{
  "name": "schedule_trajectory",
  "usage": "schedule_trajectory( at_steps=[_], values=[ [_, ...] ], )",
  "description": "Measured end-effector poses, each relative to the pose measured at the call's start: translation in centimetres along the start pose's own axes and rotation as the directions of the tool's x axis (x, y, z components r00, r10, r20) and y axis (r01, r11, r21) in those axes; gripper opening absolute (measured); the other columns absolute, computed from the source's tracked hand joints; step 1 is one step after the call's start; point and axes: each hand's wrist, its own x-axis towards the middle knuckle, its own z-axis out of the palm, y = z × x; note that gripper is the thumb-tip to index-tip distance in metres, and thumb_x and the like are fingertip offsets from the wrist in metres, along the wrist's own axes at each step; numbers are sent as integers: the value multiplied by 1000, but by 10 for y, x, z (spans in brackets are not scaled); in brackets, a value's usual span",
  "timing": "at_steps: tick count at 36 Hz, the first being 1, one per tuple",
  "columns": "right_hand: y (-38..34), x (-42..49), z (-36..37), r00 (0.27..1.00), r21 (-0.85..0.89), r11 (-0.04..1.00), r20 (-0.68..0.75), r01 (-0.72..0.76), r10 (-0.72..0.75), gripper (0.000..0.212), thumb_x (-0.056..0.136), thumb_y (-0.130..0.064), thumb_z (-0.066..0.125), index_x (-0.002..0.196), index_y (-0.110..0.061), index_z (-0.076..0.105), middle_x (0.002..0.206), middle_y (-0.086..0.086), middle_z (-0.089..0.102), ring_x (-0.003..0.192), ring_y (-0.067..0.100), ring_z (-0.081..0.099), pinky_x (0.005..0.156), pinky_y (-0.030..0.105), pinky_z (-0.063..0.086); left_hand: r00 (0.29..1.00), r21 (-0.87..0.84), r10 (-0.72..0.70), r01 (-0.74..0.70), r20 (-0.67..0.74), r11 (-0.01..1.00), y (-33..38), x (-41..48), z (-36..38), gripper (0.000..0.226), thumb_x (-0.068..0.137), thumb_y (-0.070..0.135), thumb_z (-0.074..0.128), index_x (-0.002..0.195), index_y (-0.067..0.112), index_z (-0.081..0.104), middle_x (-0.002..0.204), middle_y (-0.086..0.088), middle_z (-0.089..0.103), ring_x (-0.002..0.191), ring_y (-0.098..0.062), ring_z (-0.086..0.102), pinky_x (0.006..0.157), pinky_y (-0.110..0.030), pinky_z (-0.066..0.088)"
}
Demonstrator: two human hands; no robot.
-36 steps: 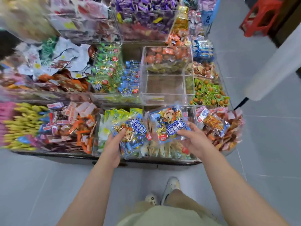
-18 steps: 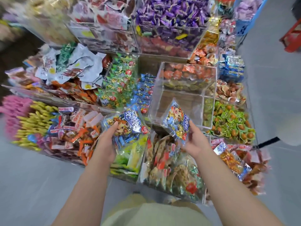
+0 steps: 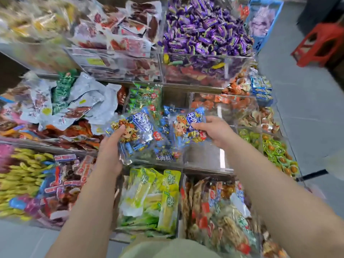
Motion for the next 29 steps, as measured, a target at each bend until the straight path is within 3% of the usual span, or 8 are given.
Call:
schedule_trajectory(
  at_steps=[2, 5, 8, 11, 17, 23, 25, 29],
  values=[
    [-22, 16, 11, 992, -288, 954, -71, 80, -104, 39, 77, -18, 76, 104, 6, 62, 77, 8, 66, 59, 10, 57, 48, 21, 43, 998, 8, -3, 2, 55, 1000, 14, 18, -3, 50, 89, 30, 63, 132, 5, 55, 126, -15, 63, 117, -32, 60, 104, -53, 43],
    [-50, 45, 27, 977, -629, 768, -67, 116, -203, 44, 79, -26, 74, 101, 10, 60, 99, 27, 64, 83, 31, 63, 63, 36, 42, 995, 38, -19, 16, 93, 999, 32, 41, -2, 56, 87, 35, 66, 134, 8, 52, 128, -13, 62, 117, -31, 60, 104, -53, 43],
    [-69, 75, 43, 975, -822, 551, 25, 146, -220, 30, 82, -28, 70, 97, -2, 65, 103, 21, 64, 100, 32, 60, 69, 32, 38, 998, 69, -16, 12, 64, 998, 47, 61, 1, 64, 87, 36, 67, 140, 6, 45, 132, -13, 59, 119, -30, 59, 104, -51, 44],
    [-79, 101, 60, 964, -901, 390, 100, 192, -245, 42, 84, -29, 68, 121, -9, 61, 121, 11, 62, 111, 25, 56, 81, 27, 40, 997, 25, 1, -3, 72, 1000, 56, 78, 5, 62, 89, 31, 65, 141, 6, 43, 135, -13, 57, 121, -28, 58, 103, -49, 45],
    [-77, 136, 84, 974, -970, 89, 221, 224, -38, 37, 85, -28, 65, 120, -15, 61, 123, 7, 61, 111, 26, 55, 86, 30, 44, 989, -52, -55, 63, 139, 997, 66, 102, 2, 72, 78, 33, 71, 140, 6, 45, 136, -14, 56, 125, -31, 53, 107, -54, 39],
    [-84, 153, 93, 985, -985, 39, 172, 171, 32, 39, 88, -19, 62, 125, -11, 55, 128, 9, 57, 113, 27, 55, 87, 29, 43, 983, -33, -79, 85, 164, 996, 71, 119, -11, 103, 57, 45, 80, 144, 9, 39, 138, -10, 55, 129, -27, 50, 110, -52, 35],
    [-86, 158, 92, 993, -993, -9, 117, 117, -3, 32, 90, -14, 55, 123, -12, 56, 124, 9, 58, 109, 28, 55, 85, 32, 44, 979, -29, -87, 94, 184, 995, 71, 123, -15, 120, 47, 49, 83, 148, 10, 31, 141, -9, 51, 132, -28, 46, 111, -53, 33],
    [-80, 163, 98, 992, -992, -123, 20, 5, -122, 27, 91, -6, 47, 115, -14, 57, 111, 7, 60, 99, 28, 58, 69, 33, 41, 976, -7, -94, 97, 194, 995, 69, 126, -16, 125, 44, 51, 83, 149, 9, 28, 142, -13, 49, 131, -34, 46, 108, -56, 35]
  ],
)
